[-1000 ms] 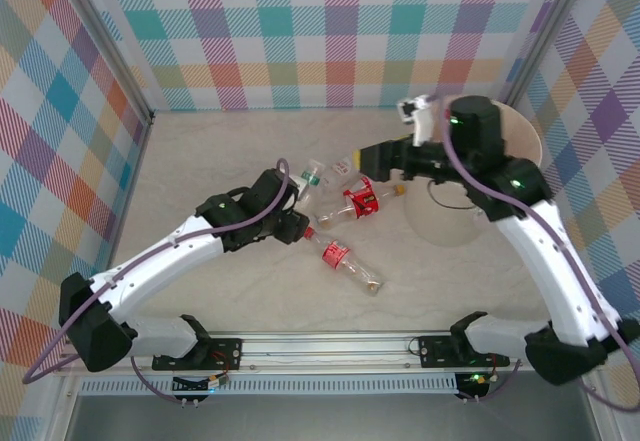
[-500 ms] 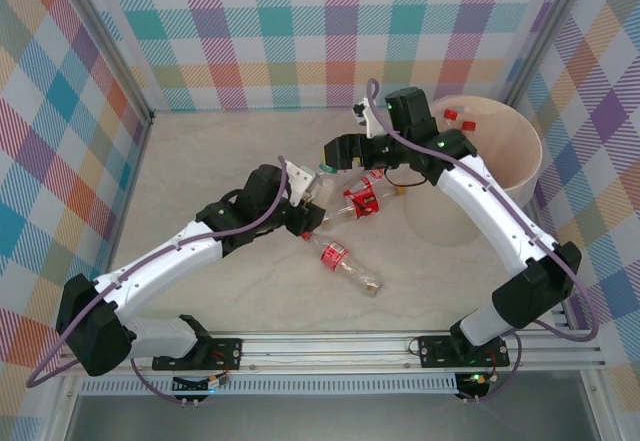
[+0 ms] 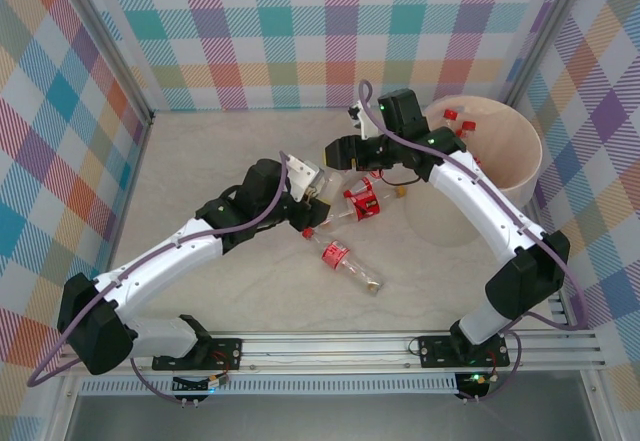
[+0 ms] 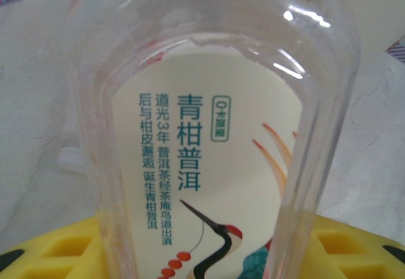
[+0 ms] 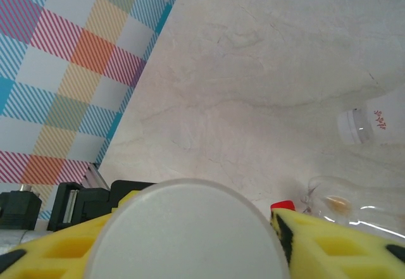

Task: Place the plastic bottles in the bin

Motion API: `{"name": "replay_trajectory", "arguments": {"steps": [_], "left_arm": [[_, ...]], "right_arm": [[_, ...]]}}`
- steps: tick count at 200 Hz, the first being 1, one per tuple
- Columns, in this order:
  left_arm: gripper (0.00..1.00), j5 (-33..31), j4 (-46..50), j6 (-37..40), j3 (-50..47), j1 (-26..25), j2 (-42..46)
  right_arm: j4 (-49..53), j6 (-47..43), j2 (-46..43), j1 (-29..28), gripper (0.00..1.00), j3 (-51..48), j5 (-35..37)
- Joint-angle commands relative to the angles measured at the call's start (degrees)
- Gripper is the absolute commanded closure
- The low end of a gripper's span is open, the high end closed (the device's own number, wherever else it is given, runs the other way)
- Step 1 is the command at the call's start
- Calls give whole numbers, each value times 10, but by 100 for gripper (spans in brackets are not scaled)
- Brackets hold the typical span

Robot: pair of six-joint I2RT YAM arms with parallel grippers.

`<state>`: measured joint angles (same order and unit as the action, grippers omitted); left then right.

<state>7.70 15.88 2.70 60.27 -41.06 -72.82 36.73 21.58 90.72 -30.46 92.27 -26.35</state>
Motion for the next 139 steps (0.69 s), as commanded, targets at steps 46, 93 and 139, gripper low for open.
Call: {"name": "replay_trajectory", "arguments": {"steps": [46,93,139], "left_arm": [[25,-4,-37,-2,3,9,-7],[0,0,-24,-3,0,9,-1],[0,-39,-10,-41,11,12,-12]], "right_arm": [[10,-22,8,1,58,40,10],[81,-87,-21,15,60,120,127],[163,-135,-76,102,66,223,229]]}}
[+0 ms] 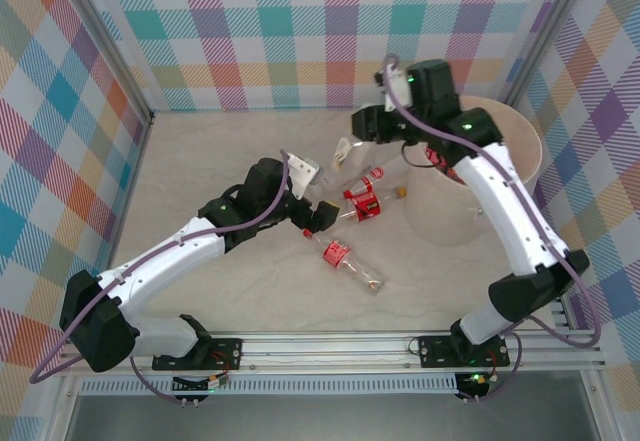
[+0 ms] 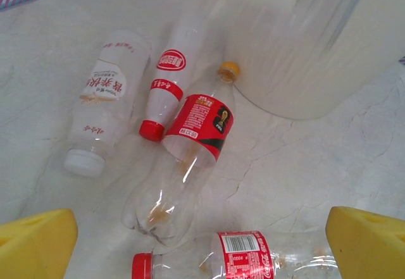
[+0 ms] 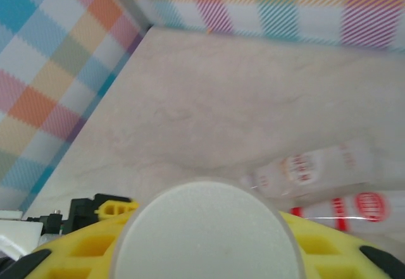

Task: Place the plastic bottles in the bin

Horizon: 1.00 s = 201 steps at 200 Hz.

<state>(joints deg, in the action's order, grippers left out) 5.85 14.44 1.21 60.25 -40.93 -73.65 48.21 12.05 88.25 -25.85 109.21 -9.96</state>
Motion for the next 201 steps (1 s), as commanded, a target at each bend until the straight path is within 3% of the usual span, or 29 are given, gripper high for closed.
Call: {"name": "replay_trajectory", "arguments": {"steps": [1,31,66,100,144,201], "left_arm": [[0,-20,6,-27,12,11,-5],[0,-16,10,-38,21,12,-18],[0,-27,36,-37,24,12,-27],[0,-28,45,-30,29,12,-34],[0,-66,55,-31,31,13,-41],[0,-15,46,-76,37,27,-42]], "right_arm": [[50,-40,-52,59,66,56,67],[95,-78,-65,137,70,112,152],[121,-111,-53,242,70,129,183],[109,-136,-48,301,71,94,216],[59,-143,-29,345,72,3,200],[44,-152,14,345,70,-53,212]]}}
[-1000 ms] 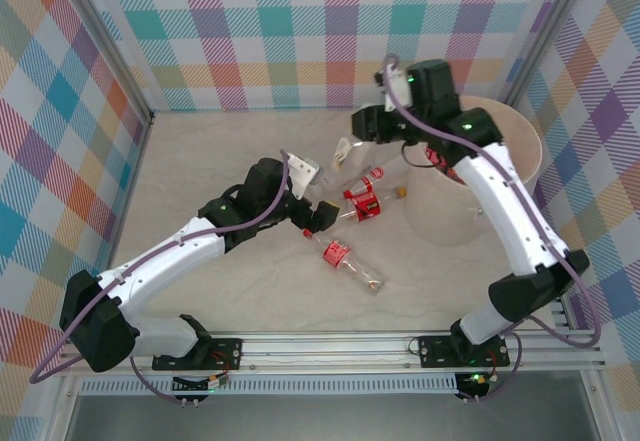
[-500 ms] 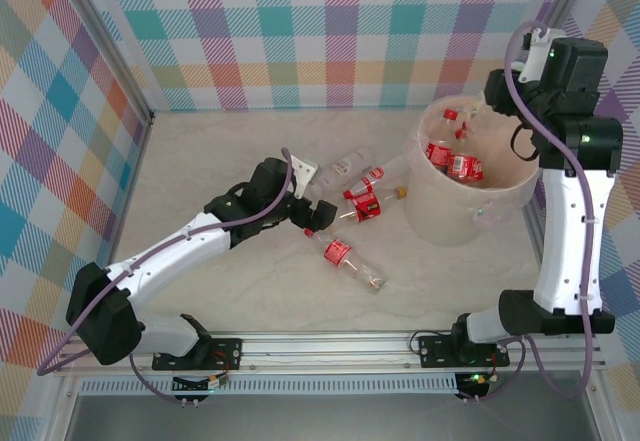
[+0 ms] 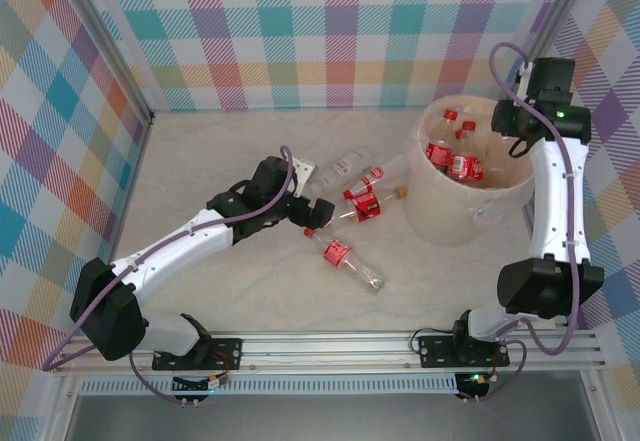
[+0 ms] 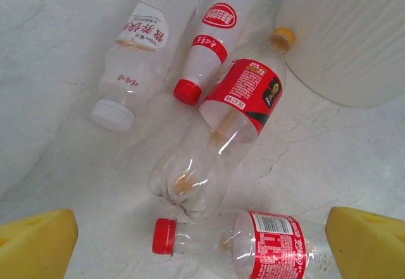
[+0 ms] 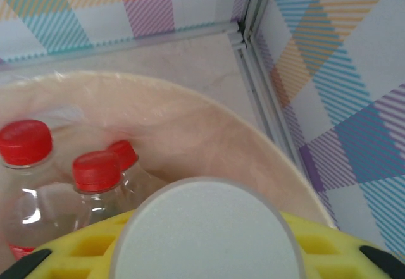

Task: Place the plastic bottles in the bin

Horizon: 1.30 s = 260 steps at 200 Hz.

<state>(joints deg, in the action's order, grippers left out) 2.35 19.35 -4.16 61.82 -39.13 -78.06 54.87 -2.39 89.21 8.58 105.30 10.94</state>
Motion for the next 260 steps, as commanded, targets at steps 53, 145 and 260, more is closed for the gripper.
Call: {"name": "replay_trajectory", "arguments": {"steps": [53,145,260], "left_arm": [[0,25,3,-22,24,13,-3],[0,23,14,-22,31,14,-14],[0,26,28,-21,40,17,-31]], "right_arm": [[-41,-2,33,1,68,-72,-8],[-74,19,51,-6,39,-141,-44],[-34,49,-66,-6,13,-108,-81]]}}
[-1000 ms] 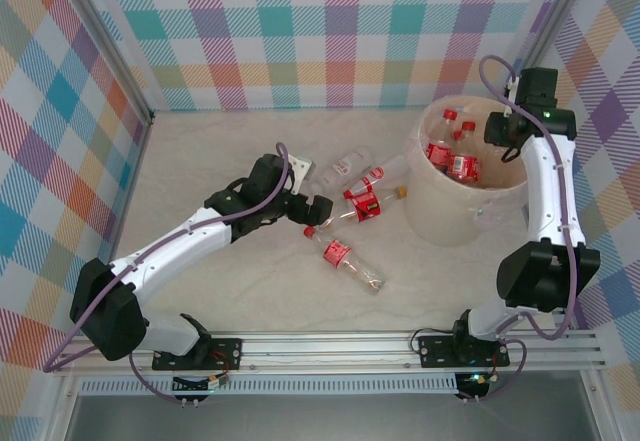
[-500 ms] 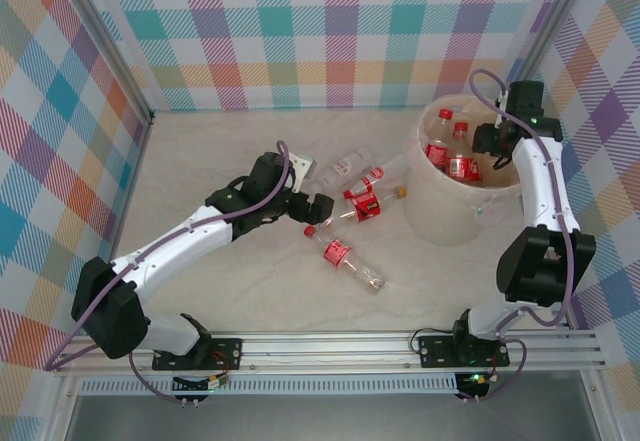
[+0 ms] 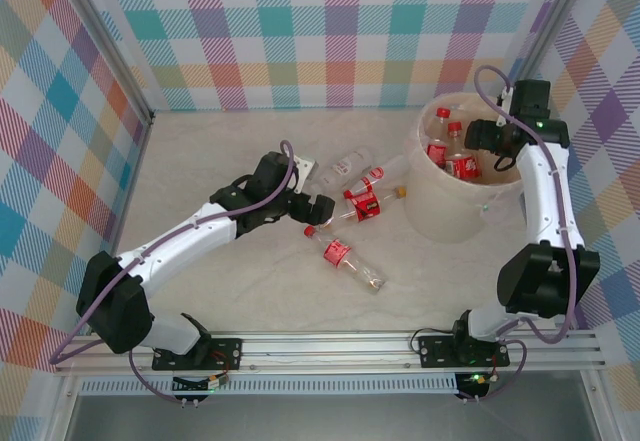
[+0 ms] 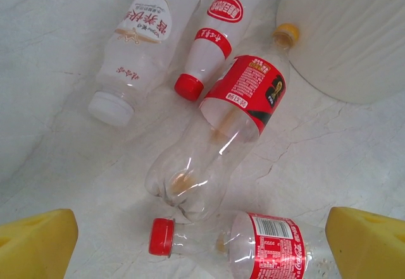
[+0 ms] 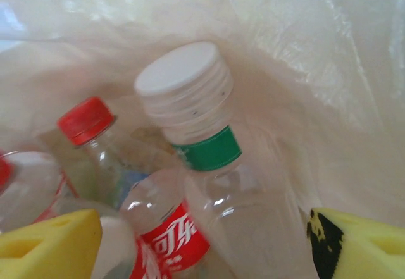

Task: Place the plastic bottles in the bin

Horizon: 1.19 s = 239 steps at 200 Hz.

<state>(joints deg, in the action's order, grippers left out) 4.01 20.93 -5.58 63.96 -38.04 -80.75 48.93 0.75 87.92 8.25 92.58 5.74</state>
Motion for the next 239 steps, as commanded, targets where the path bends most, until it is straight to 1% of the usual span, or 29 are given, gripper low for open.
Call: {"name": "replay_trajectory", "arguments": {"steps": [1,34,75,83,102,118,125,133,139,145,153,166,182,195,212,239], "left_arm": [[0,9,13,-7,19,6,-4],[0,12,16,-12,20,7,-13],[0,17,20,-28,24,16,-31],[0,13,22,-38,25,17,-36],[0,10,36,-90,25,19,-50],[0,-1,78,-159,37,19,-57],[0,2,92,-204,37,19,-54],[0,13,88,-250,26,19,-44],[0,24,74,-302,11,19,-35],[0,31,48,-350,-10,19,-24],[0,49,11,-441,-44,18,-12],[2,73,-90,-560,-104,17,-2],[3,82,-188,-670,-161,4,-1],[4,61,-222,-711,-182,-15,-1],[5,32,-230,-730,-186,-40,-8],[6,26,-296,-775,-207,-68,-41]], "right_arm": [[26,18,-55,-3,13,19,-30],[38,35,-133,-3,10,3,-60],[15,72,-236,-7,9,-45,-156],[17,82,-252,-10,9,-52,-161],[28,96,-291,-16,9,-66,-161],[35,98,-322,-17,9,-81,-159],[42,96,-332,-17,9,-85,-158],[45,94,-341,-17,9,-91,-155],[46,93,-346,-17,9,-96,-156],[46,92,-350,-17,9,-101,-157],[44,91,-353,-17,9,-109,-162],[39,92,-357,-17,9,-121,-170],[36,91,-366,-17,9,-130,-176],[37,89,-375,-17,9,-133,-176],[40,84,-386,-17,9,-133,-171],[49,78,-399,-17,9,-135,-168]]}}
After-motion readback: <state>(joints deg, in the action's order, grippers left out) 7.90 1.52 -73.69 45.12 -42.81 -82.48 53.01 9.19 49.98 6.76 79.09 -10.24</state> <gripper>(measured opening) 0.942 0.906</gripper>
